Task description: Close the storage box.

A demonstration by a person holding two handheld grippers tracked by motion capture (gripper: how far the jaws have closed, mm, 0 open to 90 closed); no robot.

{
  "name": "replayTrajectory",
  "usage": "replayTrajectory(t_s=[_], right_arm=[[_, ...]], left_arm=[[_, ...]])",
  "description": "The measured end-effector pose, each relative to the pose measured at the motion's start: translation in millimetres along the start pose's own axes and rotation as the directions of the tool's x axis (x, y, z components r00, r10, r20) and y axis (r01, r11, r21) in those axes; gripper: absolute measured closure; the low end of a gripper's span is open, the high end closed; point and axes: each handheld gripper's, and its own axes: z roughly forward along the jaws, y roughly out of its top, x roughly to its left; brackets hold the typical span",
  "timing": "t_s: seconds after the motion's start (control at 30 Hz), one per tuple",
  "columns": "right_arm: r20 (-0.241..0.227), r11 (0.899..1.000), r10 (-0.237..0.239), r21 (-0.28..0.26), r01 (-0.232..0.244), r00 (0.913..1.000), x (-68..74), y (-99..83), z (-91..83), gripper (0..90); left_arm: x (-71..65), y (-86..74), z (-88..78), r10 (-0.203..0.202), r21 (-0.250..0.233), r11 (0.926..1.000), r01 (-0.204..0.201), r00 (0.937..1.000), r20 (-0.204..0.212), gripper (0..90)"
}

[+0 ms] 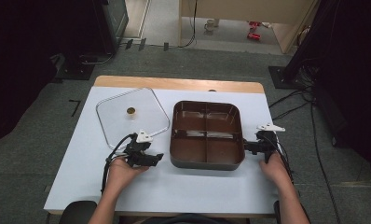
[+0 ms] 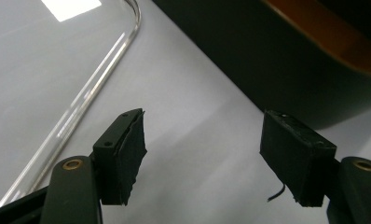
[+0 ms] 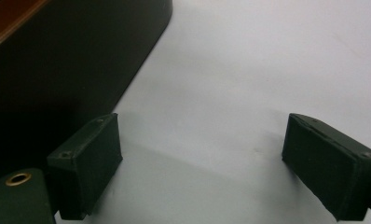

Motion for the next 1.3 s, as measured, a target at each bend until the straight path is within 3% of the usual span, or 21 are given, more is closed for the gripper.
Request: replayTrajectory(t_s=[0.2,0.3,0.57,0.8,1.13,1.3], right_arm=[[0.000,1.000,0.000,0.000,0.000,1.0000,0.0,0.0,0.0,11.1],[0.000,1.000,0.000,0.001,0.000,1.0000,0.0,0.1,0.0,11.1],[0.000,1.000,0.000,0.000,0.000,1.0000,0.0,0.1,0.0,11.1],[0.000,1.000,-0.001,0.001,0.001,1.0000,-0.1,0.0,0.0,11.1],[0.000,1.000,-0.001,0.001,0.001,1.0000,-0.1,0.0,0.0,11.1],[0.000,1.000,-0.001,0.000,0.001,1.0000,-0.1,0.0,0.0,11.1]], left_arm=[[8.8,9.0,4.5,0.009,-0.020,0.9998,-0.009,1.0000,-0.001,30.5],[13.7,12.5,5.5,-0.013,-0.042,0.9990,0.013,0.9999,0.004,32.6],[20.1,22.6,8.4,-0.011,-0.035,0.9993,0.011,0.9998,0.018,33.2],[29.8,32.1,11.4,-0.033,-0.014,0.9993,0.033,0.9990,0.031,33.3],[41.6,43.5,5.6,-0.045,-0.014,0.9989,0.045,0.9989,0.009,32.0],[53.6,46.3,-1.9,-0.075,-0.037,0.9965,0.074,0.9970,-0.018,31.8]])
